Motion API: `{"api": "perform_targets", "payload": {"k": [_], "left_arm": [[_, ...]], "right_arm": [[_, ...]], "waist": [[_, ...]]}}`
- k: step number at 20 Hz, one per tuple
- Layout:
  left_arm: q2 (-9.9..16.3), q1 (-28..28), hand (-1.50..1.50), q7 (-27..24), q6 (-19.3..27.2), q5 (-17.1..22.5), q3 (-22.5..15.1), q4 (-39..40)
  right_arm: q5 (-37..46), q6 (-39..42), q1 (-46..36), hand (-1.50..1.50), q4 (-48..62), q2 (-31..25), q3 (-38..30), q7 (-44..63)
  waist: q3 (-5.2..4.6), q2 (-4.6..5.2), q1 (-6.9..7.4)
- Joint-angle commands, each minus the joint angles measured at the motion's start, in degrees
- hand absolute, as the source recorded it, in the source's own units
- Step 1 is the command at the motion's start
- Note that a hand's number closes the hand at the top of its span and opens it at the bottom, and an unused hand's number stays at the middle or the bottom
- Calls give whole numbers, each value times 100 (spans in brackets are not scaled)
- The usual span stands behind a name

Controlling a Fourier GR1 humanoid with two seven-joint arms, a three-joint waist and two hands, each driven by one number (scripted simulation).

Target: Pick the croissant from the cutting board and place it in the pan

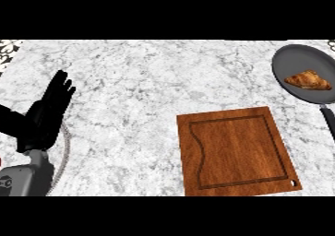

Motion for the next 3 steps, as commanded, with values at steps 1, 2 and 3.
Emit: {"api": "perform_targets", "payload": {"k": [1,2,3], "left_arm": [[-64,91,0,-48,16,-117,-120,-105],[29,76,0,26,-105,100,70,-43],[-113,-25,0,-107,25,-98,-77,146]], "right_arm": [[-114,209,204,-150,-95,-11,46,-261],[-140,254,319,-150,-109,-63,92,-203],[-118,230,206,-150,-131,-120,137,-100]], "waist": [[4,0,41],[-2,-12,14],[0,0,18]]}}
